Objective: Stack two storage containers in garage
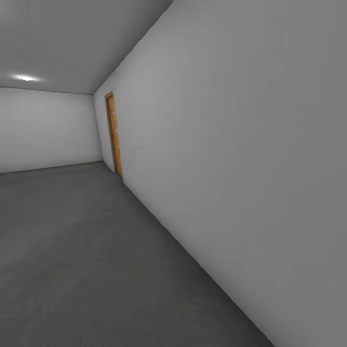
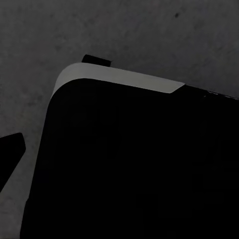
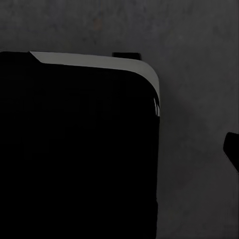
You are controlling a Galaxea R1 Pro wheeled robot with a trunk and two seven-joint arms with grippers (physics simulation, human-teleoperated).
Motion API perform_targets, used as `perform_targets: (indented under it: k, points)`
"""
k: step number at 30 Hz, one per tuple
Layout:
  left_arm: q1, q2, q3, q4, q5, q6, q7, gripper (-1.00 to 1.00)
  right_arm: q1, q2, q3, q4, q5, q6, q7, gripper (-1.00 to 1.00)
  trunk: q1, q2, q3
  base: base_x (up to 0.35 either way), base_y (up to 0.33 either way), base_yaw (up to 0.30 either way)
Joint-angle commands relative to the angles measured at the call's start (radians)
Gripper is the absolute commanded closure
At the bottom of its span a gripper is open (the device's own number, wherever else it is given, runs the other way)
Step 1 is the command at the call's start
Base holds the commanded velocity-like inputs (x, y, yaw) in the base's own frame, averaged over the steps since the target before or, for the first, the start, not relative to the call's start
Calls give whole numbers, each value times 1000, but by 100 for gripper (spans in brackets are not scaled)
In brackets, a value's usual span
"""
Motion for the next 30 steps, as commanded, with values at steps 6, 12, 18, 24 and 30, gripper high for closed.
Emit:
perform_targets:
  k: [6,12,18,24,30]
  points:
    - [0,0,0,-1,10,-2,0,-100,0,0,1,0,1,-2,-1,-100,0,0,-1,0,0,294]
    - [0,0,1,-1,10,-1,0,-100,0,0,1,0,1,-3,-1,-100,0,0,-1,0,0,297]
    - [0,0,0,-2,10,0,-1,-100,0,0,1,0,1,-3,-1,-100,0,0,-1,0,0,297]
    - [0,0,0,-2,10,0,-1,-100,0,0,1,0,1,-3,-1,-100,0,0,-1,0,0,297]
    - [0,1,0,-2,11,0,-2,-100,0,-1,0,0,0,-3,-1,-100,0,0,-1,96,0,208]
